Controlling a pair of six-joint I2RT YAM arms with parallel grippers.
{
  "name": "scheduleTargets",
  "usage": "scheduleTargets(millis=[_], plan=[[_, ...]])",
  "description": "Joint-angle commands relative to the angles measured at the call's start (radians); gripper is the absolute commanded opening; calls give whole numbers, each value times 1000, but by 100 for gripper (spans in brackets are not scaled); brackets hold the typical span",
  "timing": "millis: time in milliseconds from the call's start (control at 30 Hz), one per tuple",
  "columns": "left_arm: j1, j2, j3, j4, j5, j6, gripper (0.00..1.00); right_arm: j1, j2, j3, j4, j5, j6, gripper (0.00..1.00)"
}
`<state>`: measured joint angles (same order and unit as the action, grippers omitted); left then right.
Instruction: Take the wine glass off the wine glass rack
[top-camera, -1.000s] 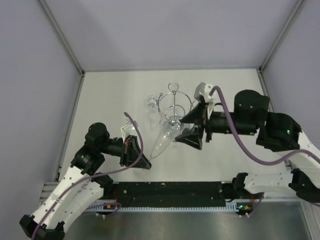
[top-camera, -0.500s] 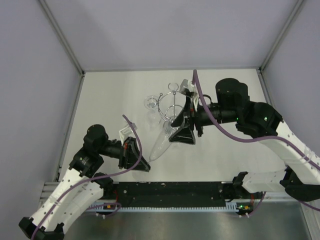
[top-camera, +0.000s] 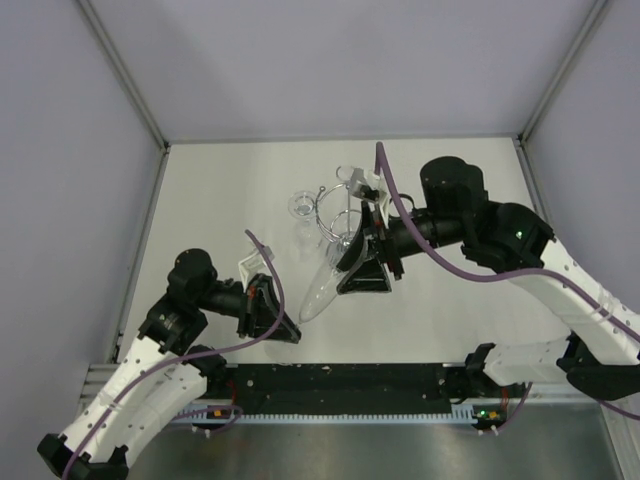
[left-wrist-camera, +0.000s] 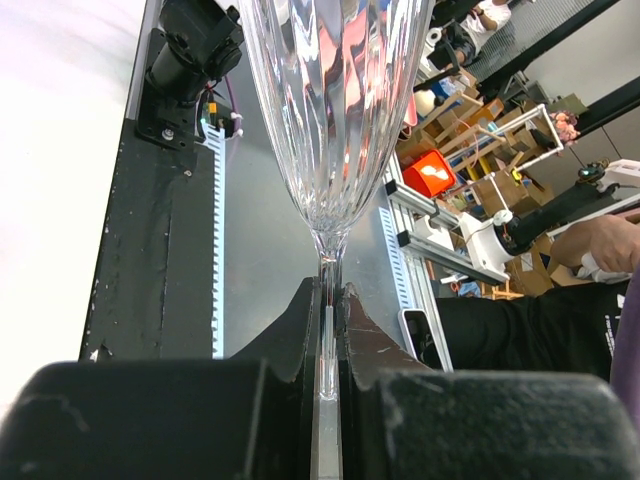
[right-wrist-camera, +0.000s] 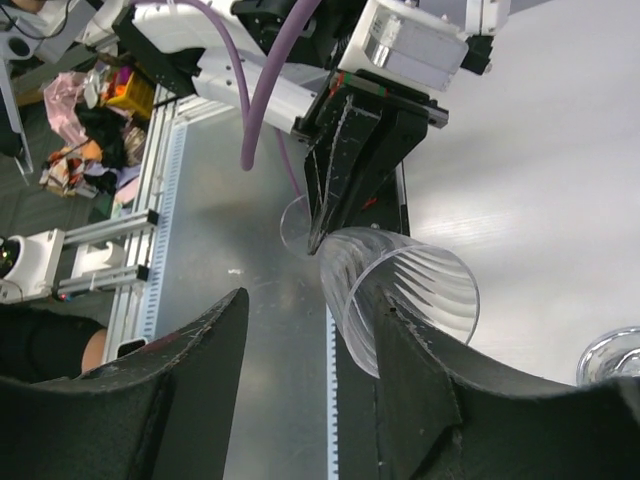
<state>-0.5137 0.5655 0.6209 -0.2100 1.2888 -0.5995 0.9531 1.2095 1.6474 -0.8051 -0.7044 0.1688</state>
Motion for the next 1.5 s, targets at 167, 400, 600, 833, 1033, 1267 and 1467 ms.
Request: scheduleTargets(millis=[167,400,600,833,1033,1267,1467], plan=[[-3,25,46,1,-2,33,0,-5,16,-29,27,-78,-6,43],[-5,43,59,1,-2,40,0,-5,24,-49,26,-95,-15,12],[-5,37,56,-11,-19,58,11,-5,7,-63,29,-96,-23,0],[-3,31,56,23,-71,69,60,-4,-34,-70,30,-104,-9,0],[-5,30,92,-9,-205,118,63,-5,-106,-103,-15,-47,-6,0],[-5,48,207,-187,-528,187,61,-5,-238,-216,-158,188,-8,0],[-5,77,272,-239,-675,201,61,-4,-271,-212,-340,556,69,0]])
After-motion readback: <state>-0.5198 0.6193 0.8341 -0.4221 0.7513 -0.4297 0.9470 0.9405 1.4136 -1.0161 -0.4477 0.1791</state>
